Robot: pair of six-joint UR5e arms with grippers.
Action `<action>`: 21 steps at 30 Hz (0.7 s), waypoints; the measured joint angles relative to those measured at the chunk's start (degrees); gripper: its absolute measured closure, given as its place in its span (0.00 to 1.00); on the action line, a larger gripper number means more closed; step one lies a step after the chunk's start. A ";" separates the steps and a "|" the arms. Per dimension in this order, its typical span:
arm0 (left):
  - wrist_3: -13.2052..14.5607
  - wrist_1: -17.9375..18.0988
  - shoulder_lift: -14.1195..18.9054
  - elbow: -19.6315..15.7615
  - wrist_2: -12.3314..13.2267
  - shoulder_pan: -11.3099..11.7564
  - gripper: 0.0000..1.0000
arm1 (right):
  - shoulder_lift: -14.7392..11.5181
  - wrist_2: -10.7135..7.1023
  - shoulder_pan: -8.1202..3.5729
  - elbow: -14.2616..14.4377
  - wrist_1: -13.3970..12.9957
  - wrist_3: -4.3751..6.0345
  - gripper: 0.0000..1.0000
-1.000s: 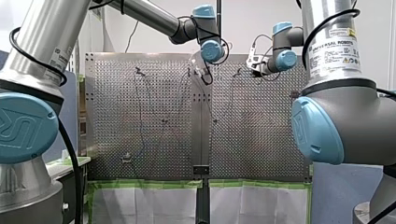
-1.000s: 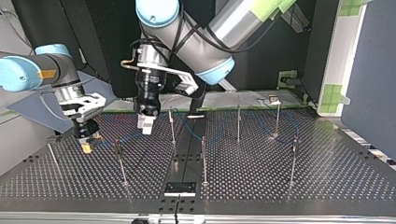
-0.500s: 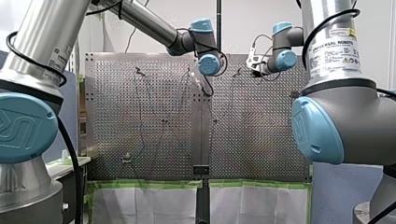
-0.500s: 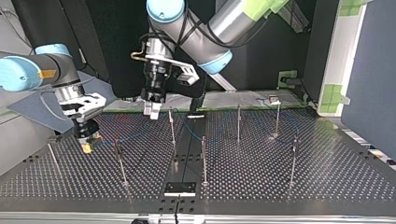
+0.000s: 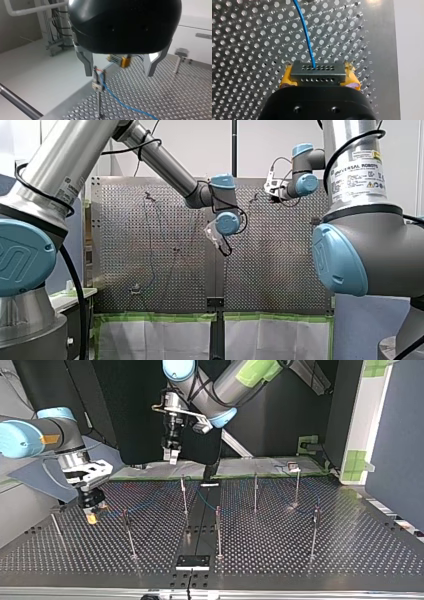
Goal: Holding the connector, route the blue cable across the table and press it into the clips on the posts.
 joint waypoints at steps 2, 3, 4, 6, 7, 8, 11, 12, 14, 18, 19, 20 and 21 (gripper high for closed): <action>0.05 0.96 -0.98 -0.99 -0.45 -0.23 0.00 | 0.01 0.01 -0.09 0.00 0.00 0.00 1.00; 0.11 1.41 -1.43 -1.43 -0.56 -0.33 0.00 | 0.00 0.01 -0.13 0.00 0.00 0.00 1.00; 0.20 1.89 -1.88 -1.88 -0.62 -0.43 0.00 | 0.01 0.02 -0.18 0.00 0.00 0.00 1.00; 0.42 2.98 -3.01 -3.01 -0.71 -0.61 0.00 | 0.01 0.17 -0.30 0.00 0.00 0.00 1.00; 0.47 3.47 -3.48 -3.47 -0.72 -0.70 0.00 | 0.01 0.31 -0.34 0.01 0.00 0.00 1.00; 0.52 4.08 -4.08 -4.10 -0.75 -0.80 0.00 | 0.01 0.58 -0.38 0.00 0.01 0.00 1.00; 0.58 5.69 -5.68 -5.68 -0.85 -1.00 0.00 | 0.01 1.14 -0.50 0.00 0.03 0.00 1.00; 0.58 6.18 -6.20 -6.21 -0.87 -1.03 0.00 | 0.01 1.25 -0.54 0.00 0.04 0.00 1.00; 0.63 7.43 -7.42 -7.43 -0.86 -1.09 0.00 | 0.01 1.46 -0.64 0.00 0.06 0.00 1.00; 1.12 9.56 -9.57 -9.58 -0.90 -1.10 0.00 | 0.01 1.78 -0.79 0.00 0.08 0.00 1.00; 1.23 10.03 -10.05 -10.05 -0.91 -1.07 0.00 | 0.01 1.84 -0.81 0.00 0.09 0.00 1.00; 1.35 10.71 -10.72 -10.72 -0.92 -0.97 0.00 | 0.01 1.94 -0.84 0.00 0.09 0.00 1.00; 1.45 11.24 -11.24 -11.25 -0.90 -0.88 0.00 | 0.01 2.01 -0.86 0.00 0.09 0.00 1.00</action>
